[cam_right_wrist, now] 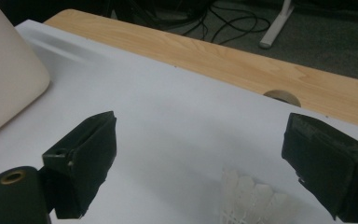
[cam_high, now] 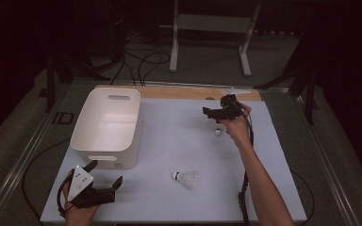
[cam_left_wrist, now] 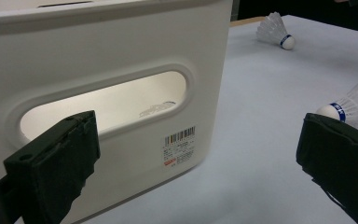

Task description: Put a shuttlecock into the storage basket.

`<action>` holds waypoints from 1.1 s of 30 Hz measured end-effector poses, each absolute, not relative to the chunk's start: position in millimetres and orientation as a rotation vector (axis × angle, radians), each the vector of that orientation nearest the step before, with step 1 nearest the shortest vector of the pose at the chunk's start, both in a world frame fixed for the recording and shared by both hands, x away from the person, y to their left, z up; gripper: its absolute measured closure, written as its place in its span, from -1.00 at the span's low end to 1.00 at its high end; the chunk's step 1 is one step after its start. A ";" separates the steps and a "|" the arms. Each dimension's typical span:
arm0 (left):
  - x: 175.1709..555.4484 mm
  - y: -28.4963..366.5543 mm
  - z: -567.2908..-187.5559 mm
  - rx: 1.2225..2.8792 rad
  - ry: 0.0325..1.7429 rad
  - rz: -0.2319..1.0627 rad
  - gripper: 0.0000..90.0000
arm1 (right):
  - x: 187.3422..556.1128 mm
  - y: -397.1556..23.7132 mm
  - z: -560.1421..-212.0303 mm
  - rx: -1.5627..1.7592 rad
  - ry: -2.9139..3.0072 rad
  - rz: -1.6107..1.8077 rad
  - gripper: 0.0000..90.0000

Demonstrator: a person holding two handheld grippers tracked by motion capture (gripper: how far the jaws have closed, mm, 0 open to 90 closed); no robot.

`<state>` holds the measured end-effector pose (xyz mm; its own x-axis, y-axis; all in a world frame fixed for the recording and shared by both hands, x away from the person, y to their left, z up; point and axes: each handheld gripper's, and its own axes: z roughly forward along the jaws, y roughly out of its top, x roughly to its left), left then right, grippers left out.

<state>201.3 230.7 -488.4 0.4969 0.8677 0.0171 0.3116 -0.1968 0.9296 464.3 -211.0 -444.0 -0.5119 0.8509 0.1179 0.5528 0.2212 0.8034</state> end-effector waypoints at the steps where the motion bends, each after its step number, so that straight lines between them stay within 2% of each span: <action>1: 201.3 230.8 -488.4 1.749 1.002 0.702 -1.00 | 465.1 -210.9 -445.1 1.303 2.152 1.189 -0.78; 22: 200.2 232.7 -487.7 1.744 1.006 0.706 -1.00 | 484.6 -215.0 -469.5 1.370 2.189 1.128 -0.77; 33: 199.9 233.5 -487.7 1.742 1.008 0.705 -1.00 | 491.6 -218.5 -480.4 1.399 2.212 1.097 -0.70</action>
<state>199.9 233.5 -487.7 0.4901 0.8716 0.0139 0.3116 -0.1901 0.9310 491.6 -218.5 -480.4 -0.4793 0.8665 0.1395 0.6355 0.2331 0.7361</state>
